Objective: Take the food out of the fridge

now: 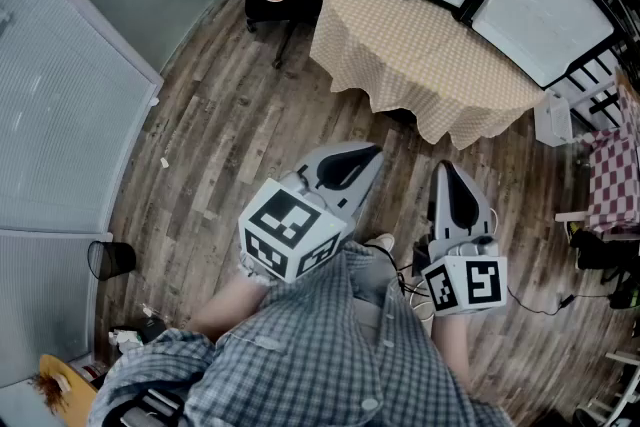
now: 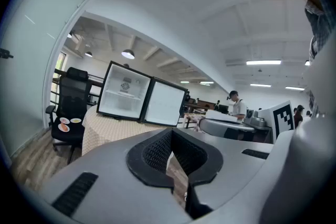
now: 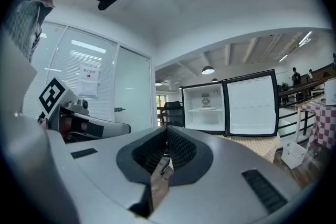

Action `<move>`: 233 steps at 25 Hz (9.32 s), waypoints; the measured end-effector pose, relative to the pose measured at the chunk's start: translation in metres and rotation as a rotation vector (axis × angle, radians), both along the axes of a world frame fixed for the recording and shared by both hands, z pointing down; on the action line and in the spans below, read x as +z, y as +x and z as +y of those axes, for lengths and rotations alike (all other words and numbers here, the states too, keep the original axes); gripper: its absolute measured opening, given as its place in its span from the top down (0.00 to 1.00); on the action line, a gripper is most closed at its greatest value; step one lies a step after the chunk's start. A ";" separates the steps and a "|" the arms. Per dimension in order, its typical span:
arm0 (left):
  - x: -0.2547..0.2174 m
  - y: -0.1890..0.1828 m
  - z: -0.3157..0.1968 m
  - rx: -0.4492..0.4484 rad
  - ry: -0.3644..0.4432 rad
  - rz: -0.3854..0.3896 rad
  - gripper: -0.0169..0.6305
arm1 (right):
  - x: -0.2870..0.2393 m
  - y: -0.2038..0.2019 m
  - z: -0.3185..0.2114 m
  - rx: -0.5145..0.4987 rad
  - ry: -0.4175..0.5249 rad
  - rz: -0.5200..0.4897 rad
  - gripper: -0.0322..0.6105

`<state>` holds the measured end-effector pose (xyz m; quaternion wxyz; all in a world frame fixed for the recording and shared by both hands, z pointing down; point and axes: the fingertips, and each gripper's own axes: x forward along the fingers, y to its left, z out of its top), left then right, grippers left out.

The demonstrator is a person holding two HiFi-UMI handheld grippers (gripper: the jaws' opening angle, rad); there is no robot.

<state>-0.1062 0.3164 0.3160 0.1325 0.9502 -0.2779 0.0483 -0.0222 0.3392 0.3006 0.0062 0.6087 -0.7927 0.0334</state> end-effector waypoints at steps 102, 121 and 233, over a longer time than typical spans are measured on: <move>-0.034 0.118 -0.345 -0.329 0.008 0.062 0.96 | 0.003 0.168 -0.370 -0.204 -0.051 -0.032 0.93; -0.034 0.134 -0.460 -0.209 -0.010 0.054 0.96 | 0.001 0.185 -0.462 -0.068 -0.077 -0.038 0.93; 0.043 0.213 -0.690 0.033 -0.670 0.442 0.82 | 0.066 0.229 -0.678 0.172 -0.243 -0.987 0.87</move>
